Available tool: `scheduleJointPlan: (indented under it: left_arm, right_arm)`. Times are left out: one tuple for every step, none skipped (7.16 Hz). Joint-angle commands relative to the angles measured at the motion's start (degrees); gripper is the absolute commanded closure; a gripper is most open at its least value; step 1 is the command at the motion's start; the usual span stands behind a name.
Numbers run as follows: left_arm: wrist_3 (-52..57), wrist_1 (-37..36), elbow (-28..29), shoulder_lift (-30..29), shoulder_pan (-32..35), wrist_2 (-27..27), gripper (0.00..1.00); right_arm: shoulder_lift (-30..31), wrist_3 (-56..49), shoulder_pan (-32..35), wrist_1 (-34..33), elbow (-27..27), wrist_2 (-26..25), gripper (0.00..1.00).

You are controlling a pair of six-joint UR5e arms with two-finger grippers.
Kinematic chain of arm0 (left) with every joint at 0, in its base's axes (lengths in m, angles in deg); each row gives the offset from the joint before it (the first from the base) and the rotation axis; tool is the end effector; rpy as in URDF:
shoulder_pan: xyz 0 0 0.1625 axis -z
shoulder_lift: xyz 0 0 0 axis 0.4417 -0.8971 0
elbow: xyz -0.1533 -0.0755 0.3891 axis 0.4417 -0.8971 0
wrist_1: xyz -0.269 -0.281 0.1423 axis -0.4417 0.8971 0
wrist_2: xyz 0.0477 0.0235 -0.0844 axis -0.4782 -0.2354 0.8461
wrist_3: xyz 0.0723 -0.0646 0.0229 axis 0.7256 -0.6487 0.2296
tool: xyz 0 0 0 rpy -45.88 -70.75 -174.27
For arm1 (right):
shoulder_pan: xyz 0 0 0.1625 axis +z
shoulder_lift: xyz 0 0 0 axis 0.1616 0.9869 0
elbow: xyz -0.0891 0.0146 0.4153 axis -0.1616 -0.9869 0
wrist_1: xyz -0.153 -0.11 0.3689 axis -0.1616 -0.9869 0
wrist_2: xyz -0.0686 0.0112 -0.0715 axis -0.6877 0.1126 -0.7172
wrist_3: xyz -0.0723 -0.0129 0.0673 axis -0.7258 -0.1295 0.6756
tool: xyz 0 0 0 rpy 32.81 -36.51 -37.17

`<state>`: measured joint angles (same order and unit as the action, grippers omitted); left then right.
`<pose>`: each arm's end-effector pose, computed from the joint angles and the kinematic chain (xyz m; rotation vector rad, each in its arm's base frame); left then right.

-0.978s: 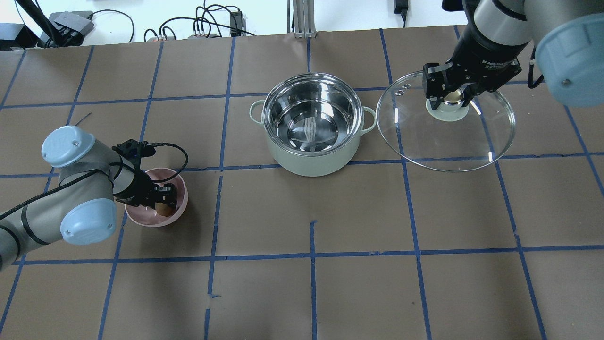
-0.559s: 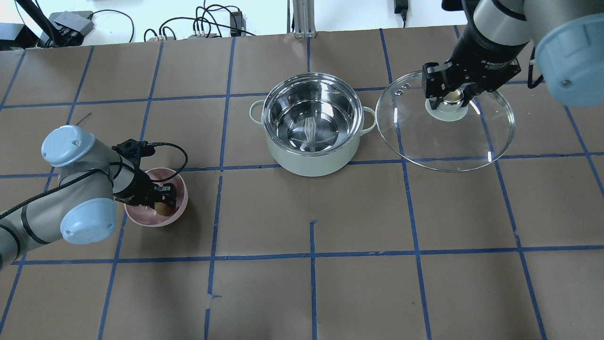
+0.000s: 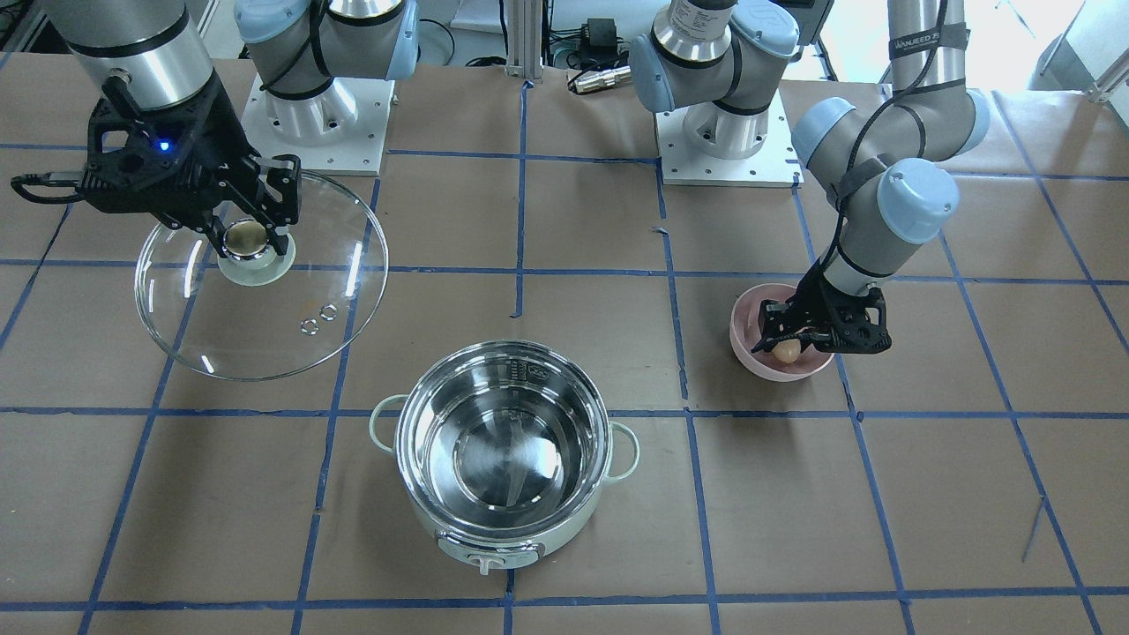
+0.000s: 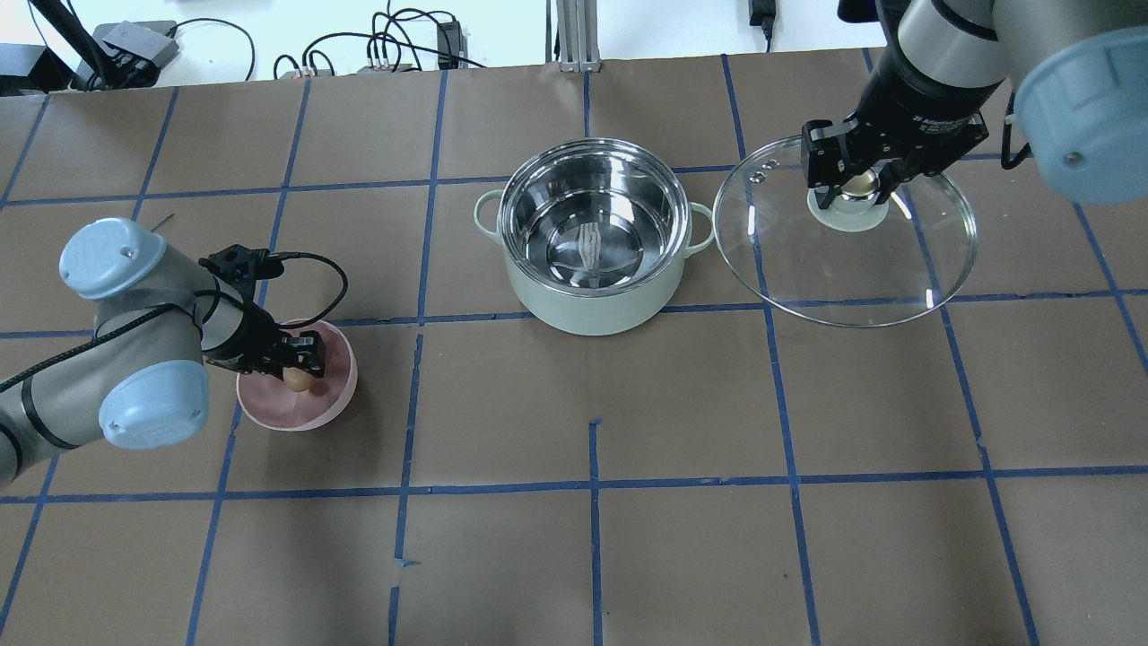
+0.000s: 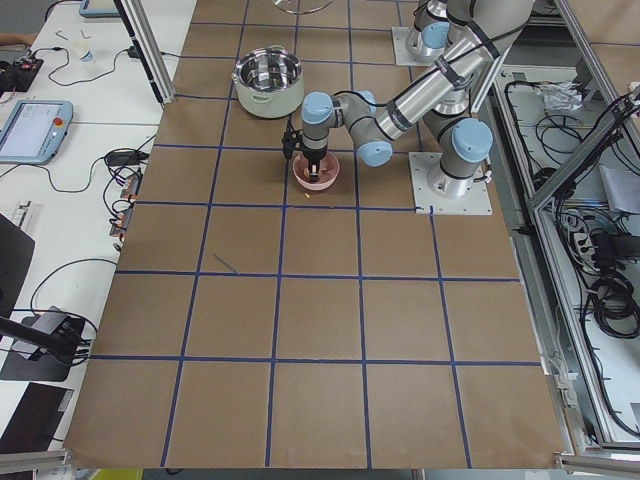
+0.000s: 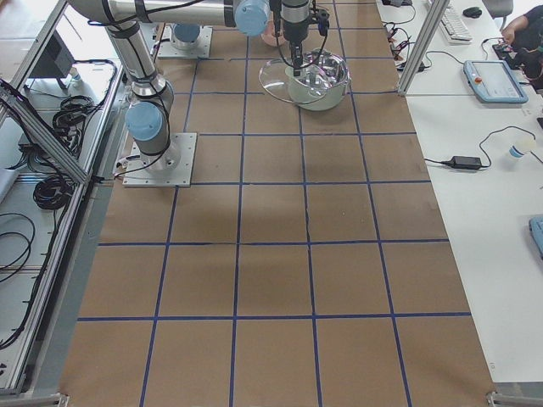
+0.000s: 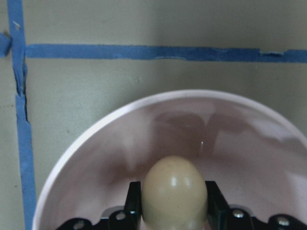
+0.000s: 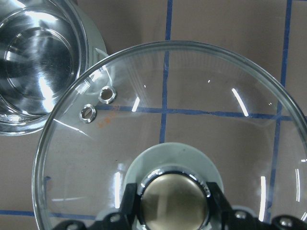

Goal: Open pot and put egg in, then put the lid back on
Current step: 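Lift the egg out of the bowl with the left gripper toward the pot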

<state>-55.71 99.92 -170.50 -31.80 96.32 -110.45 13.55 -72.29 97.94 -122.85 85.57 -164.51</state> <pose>0.0173 -0.4655 0.2137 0.0306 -3.0578 0.0445 0.1239 -0.4936 0.4841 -0.1032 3.1190 -0.1385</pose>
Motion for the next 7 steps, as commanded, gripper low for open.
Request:
scheduleJointPlan:
  left_arm:
    - [-0.46,10.55,6.72,2.27,0.29,0.47,0.75]
    - [-1.60,15.48,10.76,2.72,1.16,0.65,0.75]
    - [-4.48,19.97,15.58,3.16,1.96,2.48,0.75]
    - [-6.43,24.97,21.46,3.16,5.01,3.10,0.75]
    - [-11.14,28.94,26.48,3.08,9.04,3.11,0.75]
    - [-17.46,31.33,29.40,2.47,13.26,3.28,0.75]
    - [-24.48,30.74,31.08,1.85,17.74,3.46,0.75]
  right_arm:
    - [-0.05,0.00,-0.04,0.02,0.01,-0.07,0.60]
    - [-0.05,0.00,-0.04,0.02,0.01,-0.07,0.60]
    - [-0.05,0.00,-0.04,0.02,0.01,-0.07,0.60]
    - [-0.05,0.00,0.04,0.02,0.01,-0.07,0.60]
    - [-0.05,0.00,-0.13,0.02,0.01,-0.07,0.60]
    - [-0.05,0.00,-0.13,0.02,0.01,-0.16,0.60]
    - [-0.05,0.00,-0.04,0.02,0.01,-0.07,0.60]
